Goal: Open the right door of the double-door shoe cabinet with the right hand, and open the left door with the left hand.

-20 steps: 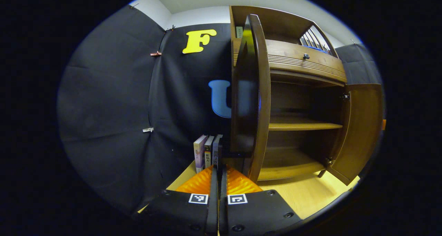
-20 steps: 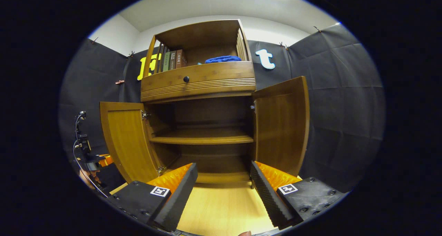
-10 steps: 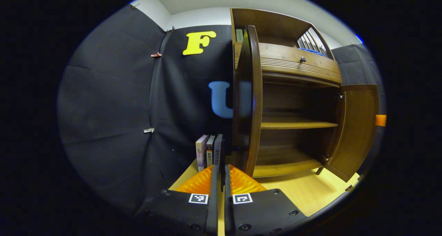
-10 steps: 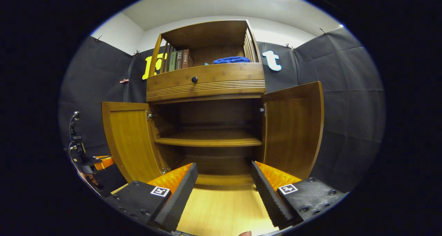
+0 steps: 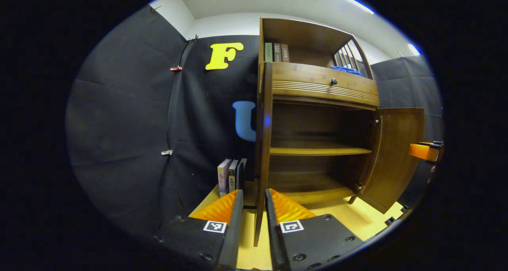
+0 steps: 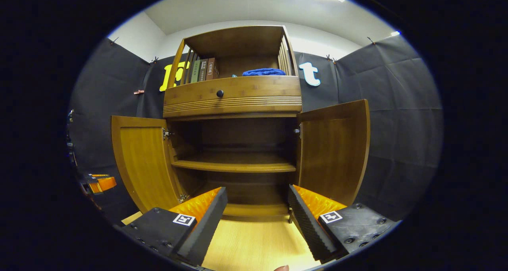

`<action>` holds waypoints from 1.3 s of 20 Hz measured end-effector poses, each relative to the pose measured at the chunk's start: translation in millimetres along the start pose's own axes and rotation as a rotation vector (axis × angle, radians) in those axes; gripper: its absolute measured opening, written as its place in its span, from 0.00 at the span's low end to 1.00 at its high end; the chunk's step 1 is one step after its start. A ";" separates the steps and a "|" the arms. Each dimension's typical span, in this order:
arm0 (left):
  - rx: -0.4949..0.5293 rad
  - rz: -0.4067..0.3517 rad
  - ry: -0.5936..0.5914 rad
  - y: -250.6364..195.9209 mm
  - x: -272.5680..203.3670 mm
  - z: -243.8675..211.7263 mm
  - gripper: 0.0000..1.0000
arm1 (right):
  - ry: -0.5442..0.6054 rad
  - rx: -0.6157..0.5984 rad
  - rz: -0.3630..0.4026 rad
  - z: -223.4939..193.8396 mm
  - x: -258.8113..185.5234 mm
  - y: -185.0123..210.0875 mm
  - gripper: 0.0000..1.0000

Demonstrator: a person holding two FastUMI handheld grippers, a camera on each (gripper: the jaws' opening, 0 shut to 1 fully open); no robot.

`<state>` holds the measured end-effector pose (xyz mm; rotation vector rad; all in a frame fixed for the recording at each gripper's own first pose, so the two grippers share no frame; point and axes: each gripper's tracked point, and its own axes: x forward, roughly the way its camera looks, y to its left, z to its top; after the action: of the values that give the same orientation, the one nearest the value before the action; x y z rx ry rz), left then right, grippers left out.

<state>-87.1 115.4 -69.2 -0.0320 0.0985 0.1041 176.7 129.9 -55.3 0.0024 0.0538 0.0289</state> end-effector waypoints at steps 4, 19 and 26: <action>0.020 -0.041 -0.027 -27.7 -7.6 10.6 0.72 | -0.016 0.004 0.001 3.6 -1.6 2.9 0.98; -0.035 -0.065 -0.098 -90.0 -14.1 57.9 0.92 | -0.067 -0.035 -0.003 29.5 -10.2 -11.9 0.96; 0.015 -0.085 -0.130 -125.5 -16.4 71.9 0.96 | -0.069 -0.032 -0.024 30.3 -12.7 -24.1 0.96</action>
<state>-83.1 -8.4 7.4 -0.0149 -0.0318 0.0201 166.4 105.4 -24.5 -0.0289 -0.0153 0.0058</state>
